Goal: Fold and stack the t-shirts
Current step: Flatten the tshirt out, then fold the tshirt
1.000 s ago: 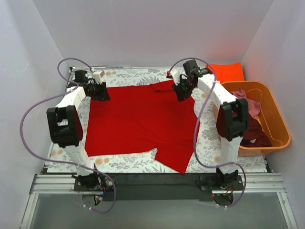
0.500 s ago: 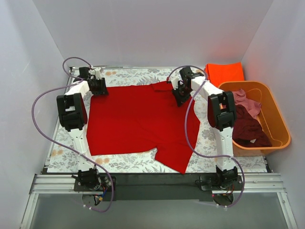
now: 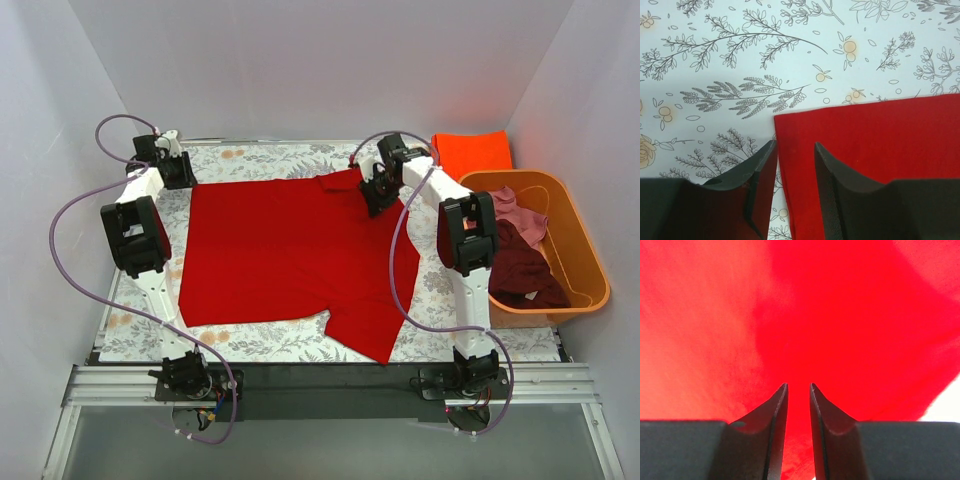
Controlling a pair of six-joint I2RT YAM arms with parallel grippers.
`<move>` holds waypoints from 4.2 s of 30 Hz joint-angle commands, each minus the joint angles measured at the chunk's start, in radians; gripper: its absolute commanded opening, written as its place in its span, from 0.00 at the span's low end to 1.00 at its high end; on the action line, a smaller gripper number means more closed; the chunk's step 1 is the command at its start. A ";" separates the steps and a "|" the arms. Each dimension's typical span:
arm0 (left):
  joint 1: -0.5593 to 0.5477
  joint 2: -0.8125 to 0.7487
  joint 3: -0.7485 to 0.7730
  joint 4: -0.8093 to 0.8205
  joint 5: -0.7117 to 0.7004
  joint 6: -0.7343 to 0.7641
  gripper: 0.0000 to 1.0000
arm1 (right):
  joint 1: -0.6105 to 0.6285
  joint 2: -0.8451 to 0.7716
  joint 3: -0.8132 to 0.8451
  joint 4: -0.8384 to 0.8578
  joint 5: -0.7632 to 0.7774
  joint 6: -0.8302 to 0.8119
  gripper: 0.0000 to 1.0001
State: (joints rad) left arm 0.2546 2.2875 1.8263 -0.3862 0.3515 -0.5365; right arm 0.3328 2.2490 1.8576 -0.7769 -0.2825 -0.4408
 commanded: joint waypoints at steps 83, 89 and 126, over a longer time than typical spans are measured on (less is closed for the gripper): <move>0.037 0.234 0.275 -0.029 0.273 0.286 0.39 | -0.092 0.115 0.265 0.337 -0.092 0.231 0.01; 0.037 0.218 0.243 -0.080 0.307 0.328 0.30 | -0.094 0.104 0.267 0.340 -0.103 0.234 0.01; 0.058 0.125 0.232 -0.033 0.463 0.402 0.00 | -0.109 -0.023 0.284 0.350 -0.224 0.286 0.01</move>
State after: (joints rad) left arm 0.2951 2.5114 2.0663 -0.4484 0.7460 -0.1722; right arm 0.2291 2.3119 2.1296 -0.4667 -0.4690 -0.1764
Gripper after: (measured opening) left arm 0.011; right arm 0.020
